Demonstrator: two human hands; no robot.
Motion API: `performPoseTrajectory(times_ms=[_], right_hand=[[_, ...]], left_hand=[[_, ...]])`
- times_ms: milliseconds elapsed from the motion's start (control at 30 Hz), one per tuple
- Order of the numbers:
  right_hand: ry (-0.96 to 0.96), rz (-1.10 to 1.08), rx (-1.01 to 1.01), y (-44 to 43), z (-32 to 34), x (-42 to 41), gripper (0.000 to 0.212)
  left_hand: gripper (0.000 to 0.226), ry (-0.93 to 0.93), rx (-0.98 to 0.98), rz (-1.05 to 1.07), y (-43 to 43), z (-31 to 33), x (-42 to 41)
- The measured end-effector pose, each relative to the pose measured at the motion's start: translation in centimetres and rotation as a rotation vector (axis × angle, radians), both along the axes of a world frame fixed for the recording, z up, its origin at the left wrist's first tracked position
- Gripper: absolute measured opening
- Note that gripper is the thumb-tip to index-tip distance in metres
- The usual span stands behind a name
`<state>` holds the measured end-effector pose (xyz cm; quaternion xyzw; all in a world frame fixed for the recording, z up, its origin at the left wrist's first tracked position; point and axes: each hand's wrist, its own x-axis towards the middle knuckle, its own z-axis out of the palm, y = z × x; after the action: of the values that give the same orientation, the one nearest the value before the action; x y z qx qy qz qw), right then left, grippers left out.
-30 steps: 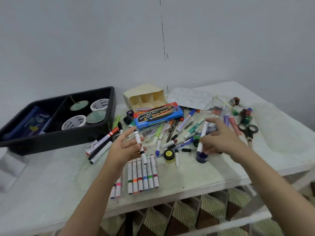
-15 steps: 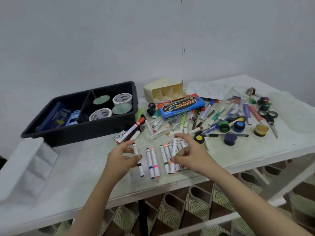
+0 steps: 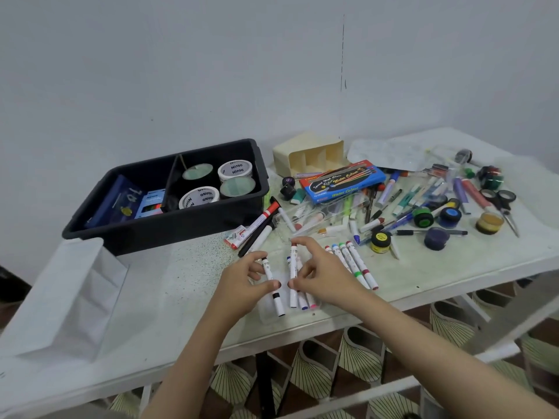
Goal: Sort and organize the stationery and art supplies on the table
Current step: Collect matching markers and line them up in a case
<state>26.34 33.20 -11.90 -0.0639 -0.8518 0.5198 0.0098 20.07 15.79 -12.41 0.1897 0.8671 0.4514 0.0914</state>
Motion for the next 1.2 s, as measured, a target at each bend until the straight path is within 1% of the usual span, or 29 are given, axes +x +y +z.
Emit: performPoseTrajectory(times_ms=[133,333,567,767,933,1200], right_hand=[[-0.014,0.104,0.328,-0.2,0.3,-0.6,0.073],[-0.072,0.195,0.535,-0.3,0.5,-1.5,0.078],[-0.095,0.265,0.524,0.4,0.5,-2.5,0.076],[-0.172,0.362,0.63,0.5,0.6,-3.5,0.077],[-0.224,0.416,0.654,0.5,1.3,-3.7,0.079],[-0.22,0.42,0.78,0.0,1.8,-3.5,0.078]], left_hand=[[0.052,-0.028,0.024,-0.014,-0.3,-0.4,-0.2],[0.051,-0.05,0.048,-0.018,-0.4,-0.8,-0.6],[0.052,-0.049,0.064,-0.004,-0.7,-1.1,-0.6],[0.054,-0.074,0.056,-0.001,-0.6,-1.0,-0.8],[0.055,-0.066,0.037,-0.003,-0.5,-1.1,-0.9],[0.054,-0.093,0.05,0.002,-0.3,-1.0,-1.1]])
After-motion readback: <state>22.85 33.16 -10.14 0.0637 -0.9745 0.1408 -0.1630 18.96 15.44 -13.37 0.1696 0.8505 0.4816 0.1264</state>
